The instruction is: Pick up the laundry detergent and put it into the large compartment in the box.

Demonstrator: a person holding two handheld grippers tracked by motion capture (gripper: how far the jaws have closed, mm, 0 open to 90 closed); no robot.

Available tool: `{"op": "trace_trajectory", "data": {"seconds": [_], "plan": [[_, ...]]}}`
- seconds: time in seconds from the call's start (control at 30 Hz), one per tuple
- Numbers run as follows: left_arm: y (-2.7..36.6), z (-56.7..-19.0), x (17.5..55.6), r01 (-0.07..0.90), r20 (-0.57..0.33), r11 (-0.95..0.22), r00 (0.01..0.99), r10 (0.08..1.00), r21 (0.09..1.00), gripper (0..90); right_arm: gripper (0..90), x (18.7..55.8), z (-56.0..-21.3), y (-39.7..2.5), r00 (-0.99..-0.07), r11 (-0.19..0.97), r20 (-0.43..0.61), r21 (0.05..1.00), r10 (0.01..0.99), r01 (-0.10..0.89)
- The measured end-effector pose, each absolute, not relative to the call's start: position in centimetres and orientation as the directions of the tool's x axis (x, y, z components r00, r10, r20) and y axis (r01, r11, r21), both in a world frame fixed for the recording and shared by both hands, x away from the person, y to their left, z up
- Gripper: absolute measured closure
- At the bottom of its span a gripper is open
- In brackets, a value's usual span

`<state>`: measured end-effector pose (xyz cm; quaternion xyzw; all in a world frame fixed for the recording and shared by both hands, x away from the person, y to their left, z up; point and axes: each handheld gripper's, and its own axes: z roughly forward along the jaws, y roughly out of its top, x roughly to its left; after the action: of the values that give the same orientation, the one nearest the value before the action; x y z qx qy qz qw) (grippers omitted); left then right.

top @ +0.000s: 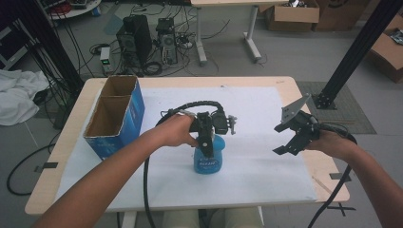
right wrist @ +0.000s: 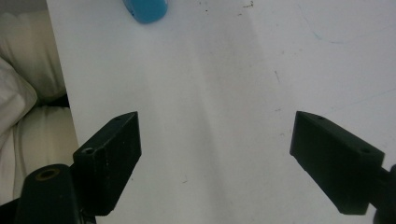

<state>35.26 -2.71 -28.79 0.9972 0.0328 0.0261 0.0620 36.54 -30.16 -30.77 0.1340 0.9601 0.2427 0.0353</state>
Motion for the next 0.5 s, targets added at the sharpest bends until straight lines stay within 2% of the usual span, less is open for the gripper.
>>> {"op": "trace_trajectory", "data": {"seconds": [0.33,0.43,0.5], "plan": [[-2.59,-28.9,35.29,0.061,0.048,-0.99,0.997,0.067,0.126,30.4,16.4,36.56,-30.8,-30.04,-0.961,0.846,0.002,0.475,0.275,0.243],[-2.54,-28.84,35.12,0.047,0.043,-0.989,0.998,0.053,0.138,36.3,16.4,36.58,-30.78,-29.95,-0.962,0.847,0.001,0.474,0.272,0.24],[-2.53,-28.81,35.12,0.045,0.04,-0.99,0.998,0.05,0.133,37.0,16.4,36.59,-30.74,-29.93,-0.962,0.846,0.002,0.475,0.273,0.241]]}}
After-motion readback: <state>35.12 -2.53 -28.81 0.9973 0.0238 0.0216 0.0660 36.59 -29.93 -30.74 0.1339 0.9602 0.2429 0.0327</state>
